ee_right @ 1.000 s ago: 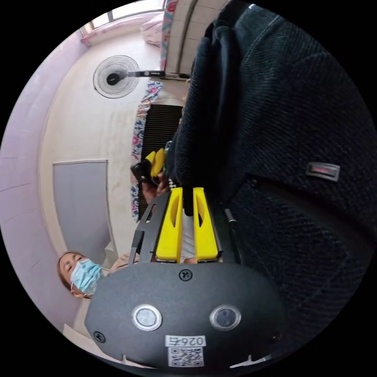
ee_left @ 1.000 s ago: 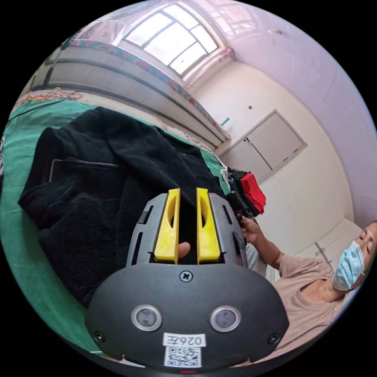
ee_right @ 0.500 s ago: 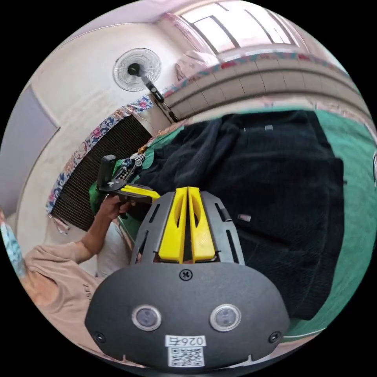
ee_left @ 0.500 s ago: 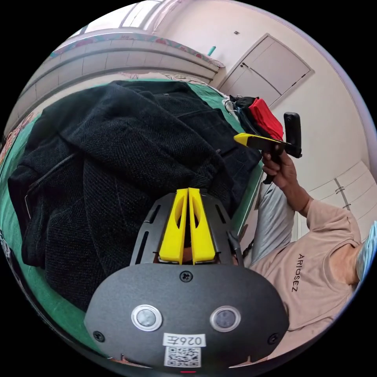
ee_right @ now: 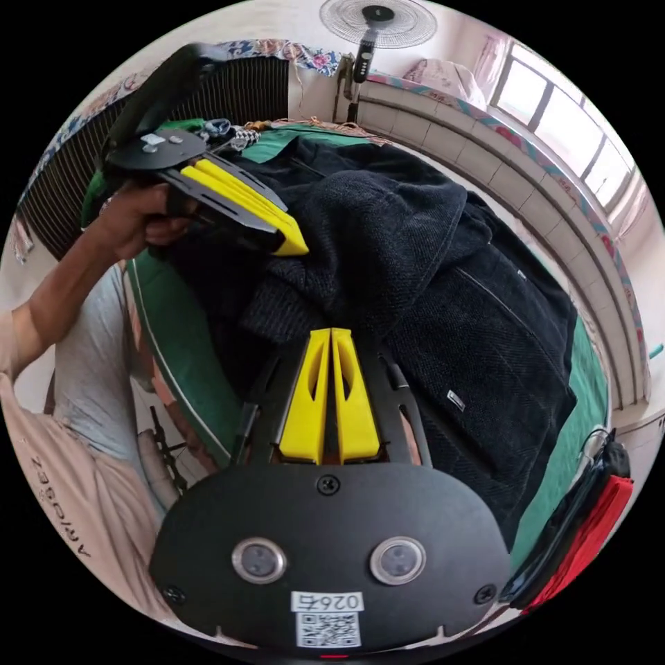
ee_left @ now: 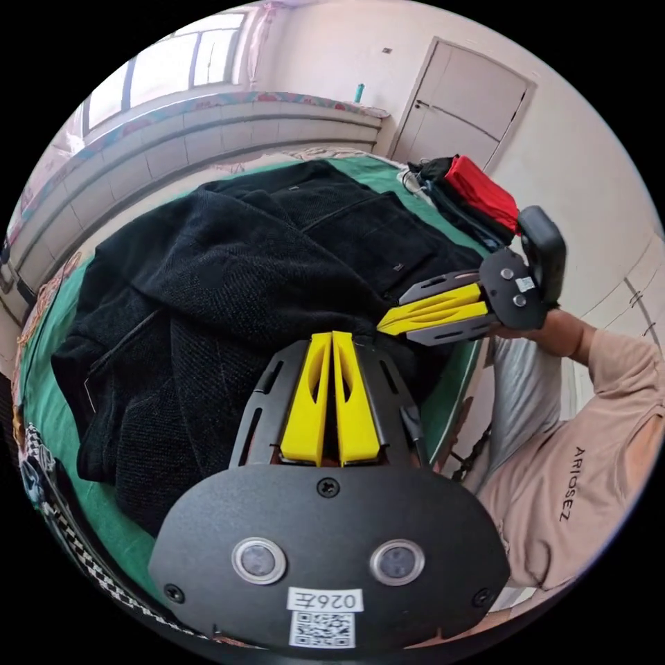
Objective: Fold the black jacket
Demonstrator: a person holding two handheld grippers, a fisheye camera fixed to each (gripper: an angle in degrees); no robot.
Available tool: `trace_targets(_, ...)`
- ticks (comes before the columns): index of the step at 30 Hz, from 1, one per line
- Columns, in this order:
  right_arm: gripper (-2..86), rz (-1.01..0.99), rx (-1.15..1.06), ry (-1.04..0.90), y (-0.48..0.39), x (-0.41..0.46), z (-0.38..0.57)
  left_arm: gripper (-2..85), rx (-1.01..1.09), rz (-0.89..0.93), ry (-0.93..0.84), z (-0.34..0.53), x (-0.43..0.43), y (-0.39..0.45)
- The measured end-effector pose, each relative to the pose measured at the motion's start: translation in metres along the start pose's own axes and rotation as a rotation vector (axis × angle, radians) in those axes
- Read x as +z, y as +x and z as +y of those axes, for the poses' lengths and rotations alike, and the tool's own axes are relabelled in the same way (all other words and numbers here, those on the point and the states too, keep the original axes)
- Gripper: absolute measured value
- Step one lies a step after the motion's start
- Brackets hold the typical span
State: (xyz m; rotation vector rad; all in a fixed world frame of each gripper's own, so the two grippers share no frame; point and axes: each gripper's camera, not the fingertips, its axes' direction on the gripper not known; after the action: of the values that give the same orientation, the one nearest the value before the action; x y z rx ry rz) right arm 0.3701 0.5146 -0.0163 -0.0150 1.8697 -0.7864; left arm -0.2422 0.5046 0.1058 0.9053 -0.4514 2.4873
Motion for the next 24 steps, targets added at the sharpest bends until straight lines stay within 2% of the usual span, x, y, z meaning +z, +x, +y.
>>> trace_targets(4,-0.9,-0.123,0.087,0.051,0.035,-0.027,0.017,-1.0,0.060,0.061,0.196,-0.003,-0.050,0.019)
trace_targets(8,-1.0,0.078,0.277,0.118,0.099,-0.069,0.057,-1.0,0.116,0.131,0.272,-0.035,-0.064,0.045)
trace_targets(11,-1.0,0.119,0.488,0.153,0.162,-0.098,0.099,-0.9,0.150,0.196,0.225,-0.084,-0.050,0.062)
trace_targets(14,-0.7,0.015,0.696,0.221,0.223,-0.120,0.147,-0.7,0.170,0.210,0.206,-0.145,-0.028,0.080)
trace_targets(17,1.0,-0.116,0.872,0.264,0.270,-0.121,0.193,0.6,0.171,0.307,0.232,-0.213,0.000,0.091)
trace_targets(18,2.4,-0.160,0.911,0.254,0.285,-0.116,0.205,1.0,0.162,0.320,0.231,-0.227,0.006,0.092)
trace_targets(20,4.5,-0.203,0.951,0.239,0.303,-0.109,0.220,7.2,0.120,0.344,0.204,-0.283,0.034,0.097)
trace_targets(24,7.2,-0.303,1.014,0.233,0.337,-0.091,0.242,12.7,0.076,0.262,0.060,-0.360,0.084,0.110)
